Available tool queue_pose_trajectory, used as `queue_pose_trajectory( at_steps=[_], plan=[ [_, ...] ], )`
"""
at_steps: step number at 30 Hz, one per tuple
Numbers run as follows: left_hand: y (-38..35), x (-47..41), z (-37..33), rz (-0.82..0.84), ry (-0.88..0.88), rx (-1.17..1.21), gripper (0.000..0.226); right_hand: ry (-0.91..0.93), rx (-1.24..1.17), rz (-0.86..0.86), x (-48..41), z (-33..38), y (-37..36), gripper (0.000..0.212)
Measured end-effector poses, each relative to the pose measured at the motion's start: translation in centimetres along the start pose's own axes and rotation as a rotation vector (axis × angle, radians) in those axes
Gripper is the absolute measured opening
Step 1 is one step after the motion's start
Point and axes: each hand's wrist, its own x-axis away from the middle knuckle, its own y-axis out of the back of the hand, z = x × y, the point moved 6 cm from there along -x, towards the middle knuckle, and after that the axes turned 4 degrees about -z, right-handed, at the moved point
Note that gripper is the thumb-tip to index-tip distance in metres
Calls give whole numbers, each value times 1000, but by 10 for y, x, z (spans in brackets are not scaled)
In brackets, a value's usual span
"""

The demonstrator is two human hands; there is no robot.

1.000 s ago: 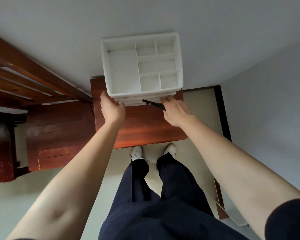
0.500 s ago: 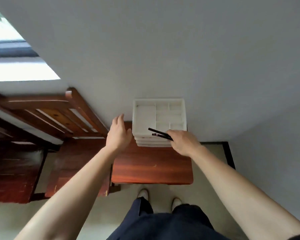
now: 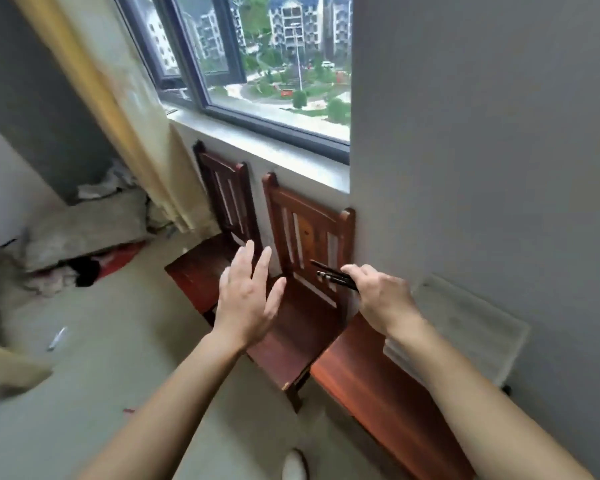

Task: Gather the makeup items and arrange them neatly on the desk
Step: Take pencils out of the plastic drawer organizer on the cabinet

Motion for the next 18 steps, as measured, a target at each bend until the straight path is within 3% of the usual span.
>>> queue_pose_trajectory(
  at_steps=[10,18],
  plan=[
    [147,176,234,-40,414,-205,71,583,-60,123,-15,360,-67,34],
    [292,375,442,-150,768,-343,66,1046,-130,154,57,708,-105,35]
  ],
)
